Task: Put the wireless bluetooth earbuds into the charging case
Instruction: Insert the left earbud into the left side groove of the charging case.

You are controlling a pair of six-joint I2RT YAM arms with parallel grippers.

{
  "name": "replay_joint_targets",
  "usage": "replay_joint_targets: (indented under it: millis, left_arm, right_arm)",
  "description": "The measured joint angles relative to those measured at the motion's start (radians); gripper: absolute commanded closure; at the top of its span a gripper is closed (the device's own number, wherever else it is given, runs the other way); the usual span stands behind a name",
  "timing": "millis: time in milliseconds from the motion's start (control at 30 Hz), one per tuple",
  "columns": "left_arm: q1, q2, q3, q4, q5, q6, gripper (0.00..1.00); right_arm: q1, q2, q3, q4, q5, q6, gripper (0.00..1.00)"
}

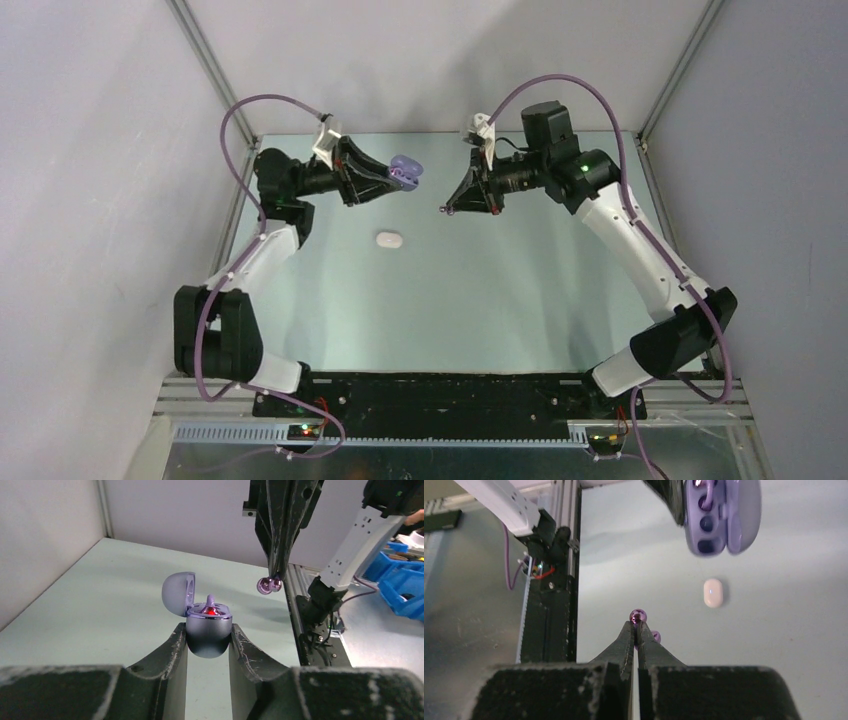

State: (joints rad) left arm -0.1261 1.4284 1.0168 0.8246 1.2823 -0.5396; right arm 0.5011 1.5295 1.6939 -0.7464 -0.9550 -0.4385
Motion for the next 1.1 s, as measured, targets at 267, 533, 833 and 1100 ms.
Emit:
replay_joint_targets:
  millis: [267, 533, 833, 1100]
  left_arm:
    - [-0.047, 0.028, 0.008, 0.052, 0.089, -0.028, 1.0]
    - [-0.092, -0.002, -0.054, 0.061, 0.146, 0.0, 1.0]
    - [-0.108, -0.005, -0.053, 0.063, 0.153, 0.008, 1.0]
    - [-0.108, -0.005, -0.051, 0.05, 0.15, 0.008, 1.0]
  right_arm:
    - [0.02, -0.01, 0.0, 0.14, -0.005, 0.148, 1.0]
    - [0.072, 0.031, 0.046, 0.211, -0.005, 0.185, 1.0]
    - [0.101, 0.034, 0.045, 0.213, -0.004, 0.175, 1.0]
    - [0.099, 0.029, 0.005, 0.211, 0.006, 0.165, 1.0]
